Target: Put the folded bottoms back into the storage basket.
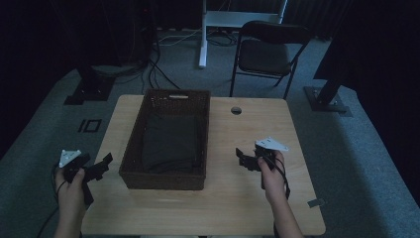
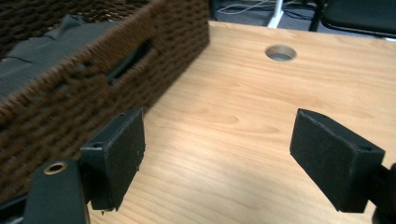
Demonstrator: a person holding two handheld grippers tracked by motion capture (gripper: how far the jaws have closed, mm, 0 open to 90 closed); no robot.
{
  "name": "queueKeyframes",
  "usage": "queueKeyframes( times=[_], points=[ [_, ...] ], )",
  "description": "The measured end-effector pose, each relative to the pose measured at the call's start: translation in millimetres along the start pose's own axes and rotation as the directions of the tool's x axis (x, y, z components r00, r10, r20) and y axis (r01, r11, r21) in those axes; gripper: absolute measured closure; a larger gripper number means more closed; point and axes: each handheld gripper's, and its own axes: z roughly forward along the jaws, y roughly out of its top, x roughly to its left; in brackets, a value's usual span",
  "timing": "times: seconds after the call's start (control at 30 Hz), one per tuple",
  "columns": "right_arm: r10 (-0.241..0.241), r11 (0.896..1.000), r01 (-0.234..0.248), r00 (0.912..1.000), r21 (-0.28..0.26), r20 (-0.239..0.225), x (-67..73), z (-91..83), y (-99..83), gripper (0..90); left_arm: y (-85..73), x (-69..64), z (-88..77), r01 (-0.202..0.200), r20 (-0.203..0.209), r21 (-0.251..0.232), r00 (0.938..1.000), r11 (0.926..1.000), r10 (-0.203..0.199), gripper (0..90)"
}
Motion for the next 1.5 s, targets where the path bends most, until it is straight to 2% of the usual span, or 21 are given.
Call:
queueKeyframes(
  times=[0.1, 0.13, 0.3, 0.33, 0.5, 0.8, 0.9, 0.97, 1.1, 1.27, 1.3, 1.33, 1.37, 1.5],
  points=[
    [0.002, 1.0, -0.002, 0.9998, 0.006, 0.02, -5.1, -1.4, -5.8, 17.8, -4.7, 1.0, 0.3, 0.003, -0.005, 0.0, 1.0, 1.0, -0.003, 14.2],
    [0.007, 1.0, -0.007, 0.9995, 0.007, 0.029, -9.9, -2.7, -11.9, 17.8, -10.8, 1.5, 1.1, -0.009, -0.018, 0.011, 0.9998, 0.9999, 0.009, 14.2],
    [0.025, 1.0, -0.025, 0.9982, 0.01, 0.055, -21.3, -5.9, -25.3, 17.8, -20.6, 3.1, 2.4, 0.001, -0.012, 0.021, 0.9999, 0.9998, -0.001, 14.2],
    [0.037, 0.999, -0.038, 0.997, 0.012, 0.068, -26.9, -7.6, -31.2, 17.8, -25.9, 4.7, 3.8, 0.013, -0.021, 0.027, 0.9997, 0.9996, -0.012, 14.2],
    [0.073, 0.997, -0.076, 0.9926, 0.021, 0.097, -41.1, -12.3, -45.7, 17.8, -35.2, 6.1, 6.1, 0.018, -0.021, 0.046, 0.9996, 0.9988, -0.017, 14.2],
    [0.101, 0.993, -0.11, 0.9808, 0.044, 0.167, -63.2, -22.4, -64.0, 17.7, -50.1, 6.6, 12.7, 0.027, -0.041, 0.075, 0.9989, 0.9968, -0.024, 14.2],
    [0.107, 0.992, -0.118, 0.9787, 0.052, 0.175, -68.7, -24.8, -68.6, 17.4, -51.9, 7.2, 13.6, 0.023, -0.047, 0.088, 0.9987, 0.9959, -0.019, 14.2],
    [0.117, 0.99, -0.13, 0.9742, 0.056, 0.193, -75.1, -27.8, -74.0, 17.4, -54.5, 7.8, 14.7, 0.025, -0.064, 0.104, 0.9978, 0.9942, -0.018, 14.2],
    [0.133, 0.988, -0.147, 0.9685, 0.054, 0.211, -81.2, -31.1, -79.9, 17.3, -57.5, 7.5, 16.4, 0.022, -0.063, 0.119, 0.9979, 0.9927, -0.014, 14.3],
    [0.17, 0.979, -0.193, 0.9508, 0.064, 0.259, -93.7, -35.6, -92.8, 14.4, -63.1, 8.4, 19.6, 0.017, -0.07, 0.142, 0.9975, 0.9898, -0.007, 14.3],
    [0.17, 0.979, -0.193, 0.9508, 0.064, 0.259, -93.7, -35.6, -92.8, 14.4, -63.1, 8.4, 19.6, 0.017, -0.07, 0.142, 0.9975, 0.9898, -0.007, 14.3],
    [0.185, 0.977, -0.207, 0.9448, 0.056, 0.27, -97.3, -37.4, -95.2, 14.4, -64.4, 8.4, 20.2, 0.014, -0.073, 0.145, 0.9973, 0.9893, -0.003, 14.2],
    [0.193, 0.975, -0.216, 0.9424, 0.054, 0.273, -99.2, -38.5, -96.3, 14.3, -64.4, 8.4, 20.2, 0.014, -0.073, 0.145, 0.9973, 0.9893, -0.003, 14.3],
    [0.198, 0.971, -0.227, 0.937, 0.07, 0.288, -104.6, -41.3, -100.3, 14.4, -67.2, 9.0, 21.7, 0.005, -0.089, 0.164, 0.996, 0.9865, 0.01, 14.2]
  ],
)
